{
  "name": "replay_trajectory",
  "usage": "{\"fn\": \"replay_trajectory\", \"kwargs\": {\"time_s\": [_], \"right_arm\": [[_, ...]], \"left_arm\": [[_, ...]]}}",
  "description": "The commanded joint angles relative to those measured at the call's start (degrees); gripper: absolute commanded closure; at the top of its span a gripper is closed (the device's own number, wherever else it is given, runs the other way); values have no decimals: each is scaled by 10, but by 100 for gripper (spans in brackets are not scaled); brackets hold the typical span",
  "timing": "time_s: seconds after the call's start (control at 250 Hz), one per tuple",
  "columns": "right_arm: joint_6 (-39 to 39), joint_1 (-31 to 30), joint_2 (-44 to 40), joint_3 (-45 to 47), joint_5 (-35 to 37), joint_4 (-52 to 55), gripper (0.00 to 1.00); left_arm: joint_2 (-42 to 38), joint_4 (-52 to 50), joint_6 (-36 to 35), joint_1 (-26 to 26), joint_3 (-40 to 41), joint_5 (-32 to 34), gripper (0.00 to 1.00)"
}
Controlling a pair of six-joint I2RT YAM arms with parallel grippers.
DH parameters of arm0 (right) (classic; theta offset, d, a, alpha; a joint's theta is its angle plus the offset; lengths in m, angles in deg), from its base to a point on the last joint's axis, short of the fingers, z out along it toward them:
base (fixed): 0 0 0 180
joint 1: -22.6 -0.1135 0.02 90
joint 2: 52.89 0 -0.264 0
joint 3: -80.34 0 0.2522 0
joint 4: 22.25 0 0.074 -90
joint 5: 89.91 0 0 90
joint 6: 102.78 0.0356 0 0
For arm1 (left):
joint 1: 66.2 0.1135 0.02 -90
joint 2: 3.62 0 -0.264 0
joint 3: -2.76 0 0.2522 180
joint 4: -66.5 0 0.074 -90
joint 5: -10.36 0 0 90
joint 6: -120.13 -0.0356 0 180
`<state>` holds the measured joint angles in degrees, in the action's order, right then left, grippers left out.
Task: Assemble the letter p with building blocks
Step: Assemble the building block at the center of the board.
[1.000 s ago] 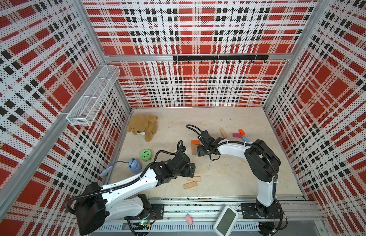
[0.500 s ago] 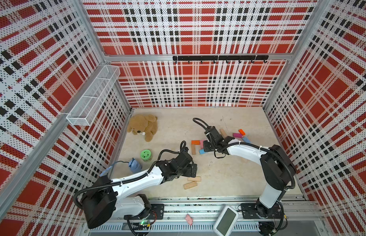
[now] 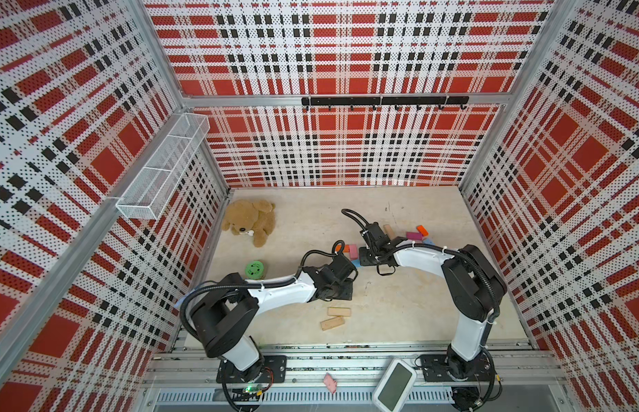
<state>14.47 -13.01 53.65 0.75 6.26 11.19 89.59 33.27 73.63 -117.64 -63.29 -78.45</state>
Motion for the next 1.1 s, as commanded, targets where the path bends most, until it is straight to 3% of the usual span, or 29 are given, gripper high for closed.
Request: {"fn": "replay_trajectory", "kwargs": {"time_s": [0.0,0.196,0.5,1.096], "right_arm": [[-7,5,9,-9,-5,-13,77],[-4,13,25,-17,-21,-11,77],[2,19,34,-17,-34,-7,78],[8,18,34,-19,-50,6,82]], "left_arm": [[31,8,25,5,-47,0,58],[95,-20,32,14,-121,6,76],[143,-12,23,47,-149,-10,88],[183,15,18,73,-156,-20,90]]}}
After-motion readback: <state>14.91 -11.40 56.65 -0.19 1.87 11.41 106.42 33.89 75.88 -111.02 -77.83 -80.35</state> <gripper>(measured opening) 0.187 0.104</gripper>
